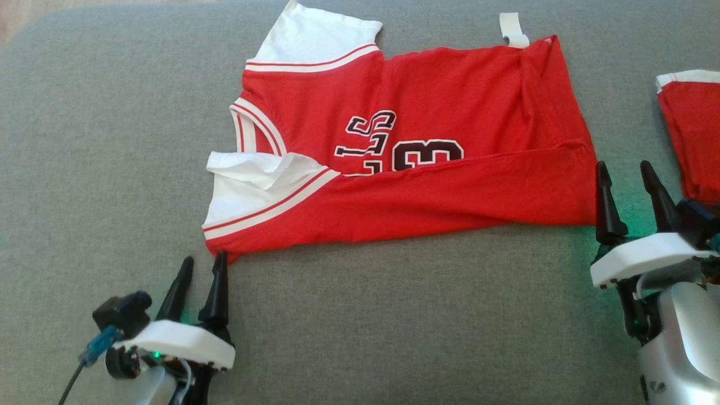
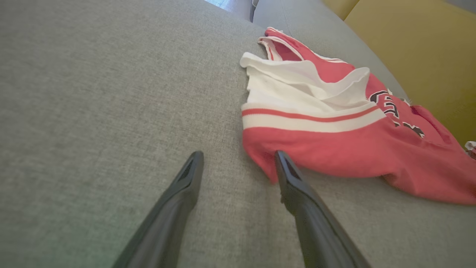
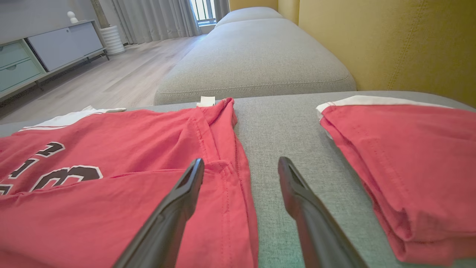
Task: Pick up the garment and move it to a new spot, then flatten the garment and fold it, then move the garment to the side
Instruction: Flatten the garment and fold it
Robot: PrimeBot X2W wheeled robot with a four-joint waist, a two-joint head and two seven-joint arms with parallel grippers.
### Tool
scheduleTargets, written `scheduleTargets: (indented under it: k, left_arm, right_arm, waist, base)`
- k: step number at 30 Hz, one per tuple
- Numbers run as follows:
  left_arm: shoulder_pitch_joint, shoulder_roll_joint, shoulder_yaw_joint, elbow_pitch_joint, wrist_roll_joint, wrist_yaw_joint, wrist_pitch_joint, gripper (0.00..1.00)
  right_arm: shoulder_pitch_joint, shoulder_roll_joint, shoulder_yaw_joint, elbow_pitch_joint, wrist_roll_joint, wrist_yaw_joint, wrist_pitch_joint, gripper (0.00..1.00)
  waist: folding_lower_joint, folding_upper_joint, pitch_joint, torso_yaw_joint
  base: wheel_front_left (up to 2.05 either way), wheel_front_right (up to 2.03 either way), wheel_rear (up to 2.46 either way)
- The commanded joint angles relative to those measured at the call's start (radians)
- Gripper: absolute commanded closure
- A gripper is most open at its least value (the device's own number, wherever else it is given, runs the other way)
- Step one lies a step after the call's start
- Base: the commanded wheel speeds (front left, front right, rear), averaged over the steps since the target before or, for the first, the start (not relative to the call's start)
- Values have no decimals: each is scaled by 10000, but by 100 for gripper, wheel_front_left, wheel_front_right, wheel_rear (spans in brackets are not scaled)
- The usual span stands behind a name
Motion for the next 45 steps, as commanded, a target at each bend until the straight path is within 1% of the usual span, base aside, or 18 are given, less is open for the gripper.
scheduleTargets:
  k: [1, 6, 7, 8, 10, 11, 13, 16, 21, 26, 27, 28, 29, 30, 34, 38, 43, 45]
  left_arm:
    - [-390, 98, 213, 127, -24, -57, 47, 0]
    - [-704, 54, -149, 663, 25, -188, 269, 0]
    - [-739, 55, -268, 732, 48, -213, 341, 2]
    - [-772, 61, -371, 798, 66, -232, 402, 23]
    - [-803, 76, -593, 878, 101, -264, 511, 53]
    - [-795, 88, -706, 897, 98, -277, 584, 64]
    - [-756, 144, -940, 891, 102, -296, 697, 100]
    - [-677, 305, -1244, 777, 183, -311, 643, 100]
    - [-604, 647, -1432, 421, 428, -318, 249, 100]
    - [-600, 901, -1500, 171, 622, -319, 118, 100]
    - [-606, 957, -1511, 122, 670, -320, 97, 100]
    - [-614, 1006, -1519, 69, 718, -320, 77, 100]
    - [-621, 1052, -1533, 8, 782, -320, 59, 100]
    - [-629, 1107, -1567, -57, 883, -320, 43, 100]
    - [-598, 1373, -1733, -316, 1305, -304, 1, 100]
    - [-349, 1764, -1764, -703, 1450, -293, -14, 100]
    - [208, 2387, -1933, -1426, 1636, -214, 141, 100]
    - [660, 2740, -1998, -2043, 1674, -20, 317, 100]
  right_arm:
    - [-7, -20, 179, -375, 48, -9, -89, 0]
    - [3, -17, 140, -438, 18, -9, -38, 0]
    - [7, -18, 124, -446, 8, -9, -29, 0]
    - [13, -20, 104, -453, -4, -9, -20, 0]
    - [37, -28, 58, -460, -29, -9, 6, 0]
    - [55, -32, 31, -453, -44, -9, 30, 0]
    - [89, -30, -17, -400, -79, -9, 110, 0]
    - [145, 47, -29, -183, -70, -9, 390, 0]
    - [192, 147, -213, 432, -45, -9, 941, 0]
    - [176, 202, -287, 931, 5, -9, 1260, 0]
    - [173, 214, -254, 1030, 48, -9, 1326, 4]
    - [171, 227, -204, 1109, 113, -9, 1392, 55]
    - [169, 224, -165, 1158, 189, -9, 1421, 81]
    - [176, 206, -140, 1186, 248, -9, 1418, 100]
    - [361, 62, -130, 1079, 548, -9, 1390, 100]
    - [772, -248, -173, 643, 1014, -9, 1511, 100]
    - [1621, -723, -225, -297, 1495, -9, 1926, 100]
    - [2184, -993, -314, -928, 1666, -9, 2206, 100]
  waist:
    - [1, 0, 49, -52]
    - [1, 0, 135, -147]
    - [1, 0, 140, -159]
    - [1, 0, 145, -166]
    - [1, 0, 136, -165]
    - [1, 0, 123, -158]
    - [1, 0, 86, -138]
    - [1, 0, 6, -96]
    - [1, 0, -123, 50]
    - [1, 0, -205, 185]
    - [1, 0, -229, 212]
    - [1, 0, -245, 233]
    - [1, 0, -262, 254]
    - [1, 0, -283, 273]
    - [1, 0, -415, 298]
    - [1, 0, -574, 231]
    - [1, 0, -800, 98]
    - [1, 0, -892, 15]
  base:
    - [0, 0, 0]
    - [0, 0, 0]
    - [0, 0, 0]
    - [0, 0, 0]
    - [0, 0, 0]
    - [0, 0, 0]
    - [0, 0, 0]
    - [0, 0, 0]
    - [0, 0, 0]
    - [0, 0, 0]
    - [0, 0, 0]
    - [0, 0, 0]
    - [0, 0, 0]
    - [0, 0, 0]
    - [0, 0, 0]
    - [0, 0, 0]
    - [0, 0, 0]
    - [0, 0, 0]
